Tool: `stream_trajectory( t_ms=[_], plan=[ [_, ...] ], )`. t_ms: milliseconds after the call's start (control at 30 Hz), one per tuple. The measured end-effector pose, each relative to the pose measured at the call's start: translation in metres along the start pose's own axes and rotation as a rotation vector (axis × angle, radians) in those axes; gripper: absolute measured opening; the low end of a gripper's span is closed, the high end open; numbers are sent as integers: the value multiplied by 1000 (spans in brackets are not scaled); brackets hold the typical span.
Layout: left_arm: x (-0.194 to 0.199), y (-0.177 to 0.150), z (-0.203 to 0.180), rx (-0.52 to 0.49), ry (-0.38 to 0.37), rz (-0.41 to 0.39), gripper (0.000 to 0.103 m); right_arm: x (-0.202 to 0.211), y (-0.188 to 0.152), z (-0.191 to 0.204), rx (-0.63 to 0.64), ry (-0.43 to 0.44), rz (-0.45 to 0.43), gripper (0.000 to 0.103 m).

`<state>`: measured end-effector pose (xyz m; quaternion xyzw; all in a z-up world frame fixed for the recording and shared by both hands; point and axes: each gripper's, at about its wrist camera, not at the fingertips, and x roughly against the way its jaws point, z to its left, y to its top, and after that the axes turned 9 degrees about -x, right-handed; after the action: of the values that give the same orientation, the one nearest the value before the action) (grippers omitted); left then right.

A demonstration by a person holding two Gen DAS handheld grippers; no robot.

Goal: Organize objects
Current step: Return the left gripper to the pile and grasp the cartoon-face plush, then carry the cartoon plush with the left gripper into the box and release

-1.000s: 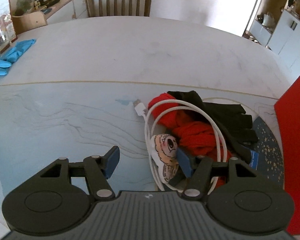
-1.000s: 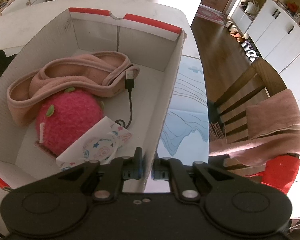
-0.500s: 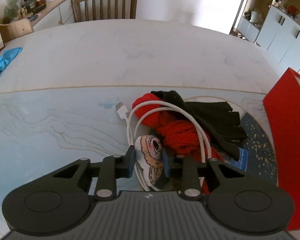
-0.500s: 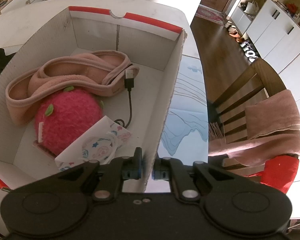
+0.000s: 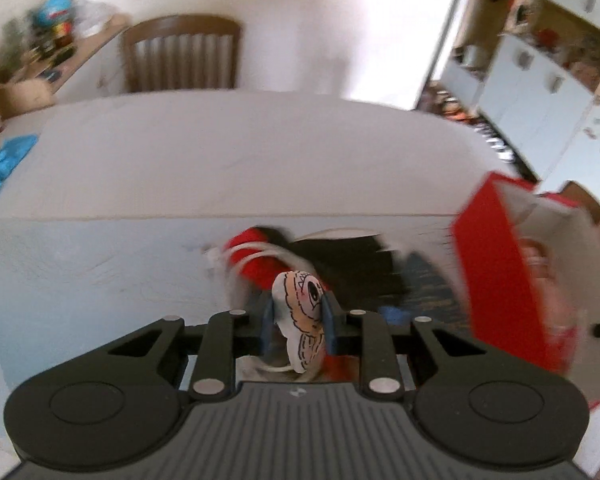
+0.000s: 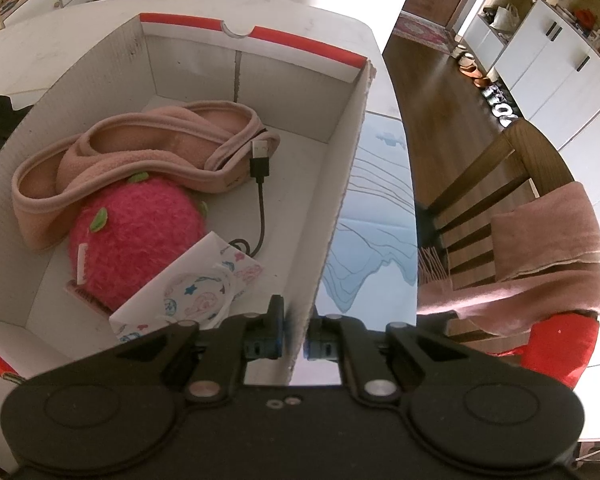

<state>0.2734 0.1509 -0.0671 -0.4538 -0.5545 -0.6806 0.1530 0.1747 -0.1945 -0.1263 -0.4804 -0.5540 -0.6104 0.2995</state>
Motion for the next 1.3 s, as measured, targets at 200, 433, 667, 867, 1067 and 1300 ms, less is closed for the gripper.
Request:
stream_trajectory(
  t_ms=[200,433,667,867,1067,1300],
  plan=[
    [20,20,-48,-71,-103,-46,23,0,2,0,-12,8,7,6],
    [19,38,-105,-175,-213,-49,23,0,1,-3,-10,29,-3,6],
    [2,49,-162,-299,-274,-36,23,0,1,-3,-16,31,-6,6],
    [-21,58,-202,-380,-297,-16,24,0,0,-5,-19,39,-7,5],
    [-50,62,-234,-474,-278,19,24,-1,0,-6,-26,47,-7,5],
    [-81,64,-253,-524,-247,63,24,-2,0,-7,-34,53,-6,5]
  ],
)
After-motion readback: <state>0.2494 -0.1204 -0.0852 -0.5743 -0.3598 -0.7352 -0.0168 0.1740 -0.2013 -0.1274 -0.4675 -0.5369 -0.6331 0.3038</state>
